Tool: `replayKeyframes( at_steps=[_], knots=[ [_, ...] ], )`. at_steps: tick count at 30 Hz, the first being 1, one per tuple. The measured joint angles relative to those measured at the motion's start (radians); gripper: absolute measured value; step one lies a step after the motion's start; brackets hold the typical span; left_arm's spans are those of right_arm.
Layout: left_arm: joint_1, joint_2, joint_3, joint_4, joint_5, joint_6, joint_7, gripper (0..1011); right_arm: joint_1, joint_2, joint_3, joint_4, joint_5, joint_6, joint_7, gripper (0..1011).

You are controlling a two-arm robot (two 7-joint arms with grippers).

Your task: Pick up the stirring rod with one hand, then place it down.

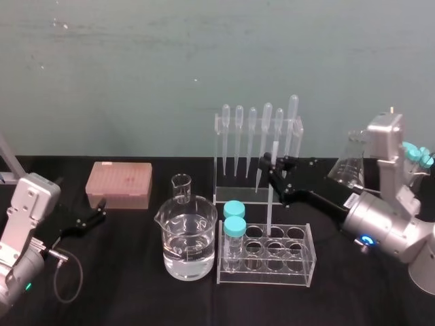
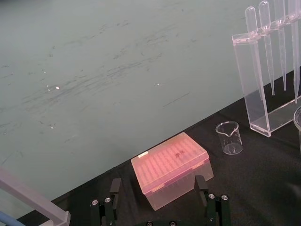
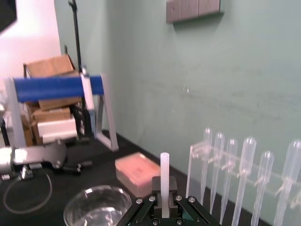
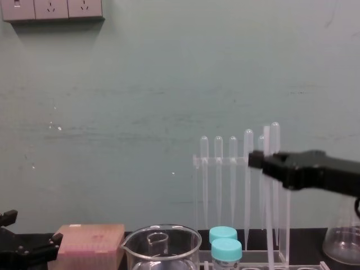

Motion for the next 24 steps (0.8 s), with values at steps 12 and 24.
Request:
replayKeyframes(
  at_steps=[12, 24],
  knots=[
    [0.0, 0.0, 0.0, 0.0, 0.0, 0.0, 0.0, 1000, -0.001, 0.043, 0.084, -0.167, 0.072, 0.059, -0.018, 73],
    [0.0, 0.0, 0.0, 0.0, 0.0, 0.0, 0.0, 1000, 0.032, 0.094, 0.1, -0.226, 0.115, 0.132, -0.037, 72]
  ],
)
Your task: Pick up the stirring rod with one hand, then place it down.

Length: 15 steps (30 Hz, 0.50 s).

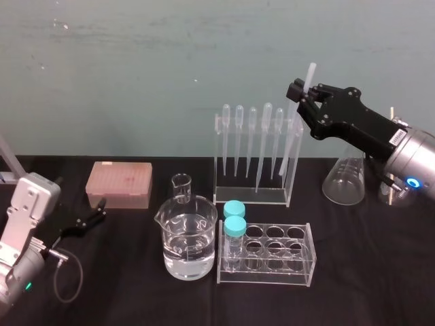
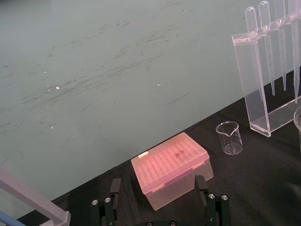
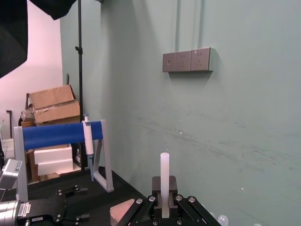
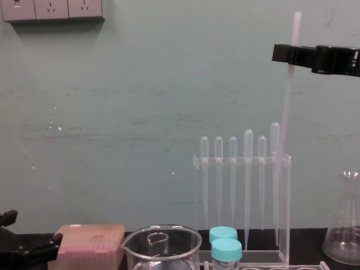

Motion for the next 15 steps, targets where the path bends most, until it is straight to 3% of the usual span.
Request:
replayKeyframes(
  at_steps=[15],
  knots=[
    [0.0, 0.0, 0.0, 0.0, 0.0, 0.0, 0.0, 1000, -0.01, 0.034, -0.012, -0.027, 0.017, 0.017, -0.013, 72]
  ],
)
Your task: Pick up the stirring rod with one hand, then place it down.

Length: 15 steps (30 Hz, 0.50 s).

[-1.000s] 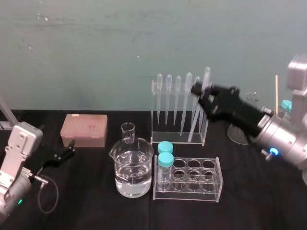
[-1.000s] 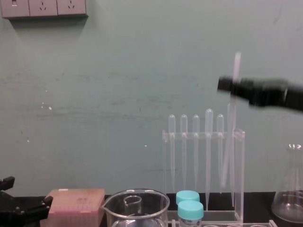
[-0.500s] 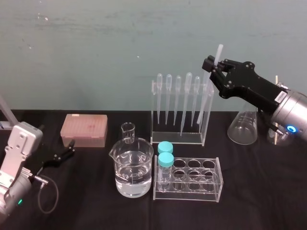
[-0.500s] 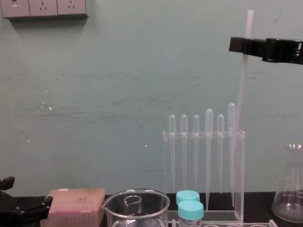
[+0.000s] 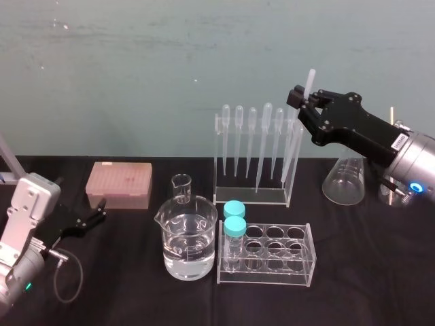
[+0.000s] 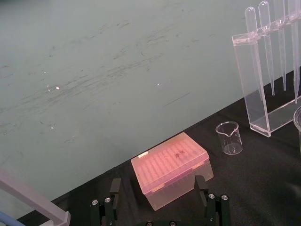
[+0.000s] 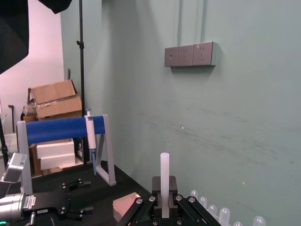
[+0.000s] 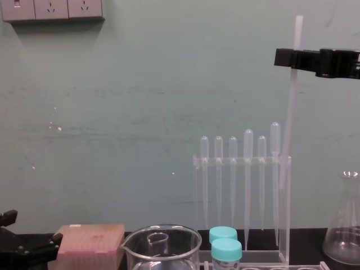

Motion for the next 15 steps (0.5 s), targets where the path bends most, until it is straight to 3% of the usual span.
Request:
replayKeyframes(
  at_steps=[15],
  knots=[
    [0.0, 0.0, 0.0, 0.0, 0.0, 0.0, 0.0, 1000, -0.002, 0.008, -0.01, -0.003, 0.007, 0.003, -0.009, 73]
  ],
)
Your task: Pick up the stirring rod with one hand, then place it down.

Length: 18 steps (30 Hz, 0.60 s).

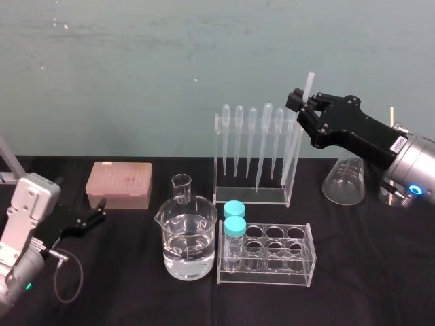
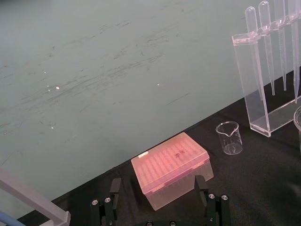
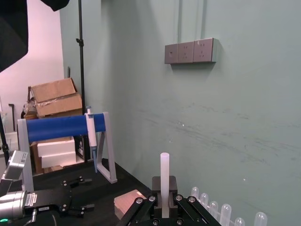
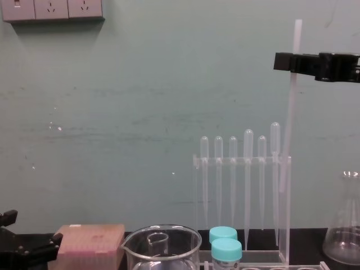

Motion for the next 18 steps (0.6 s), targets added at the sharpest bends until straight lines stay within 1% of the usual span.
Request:
replayKeyframes(
  at_steps=[18],
  knots=[
    [0.0, 0.0, 0.0, 0.0, 0.0, 0.0, 0.0, 1000, -0.006, 0.004, -0.007, 0.0, 0.003, 0.003, -0.004, 72]
  ],
)
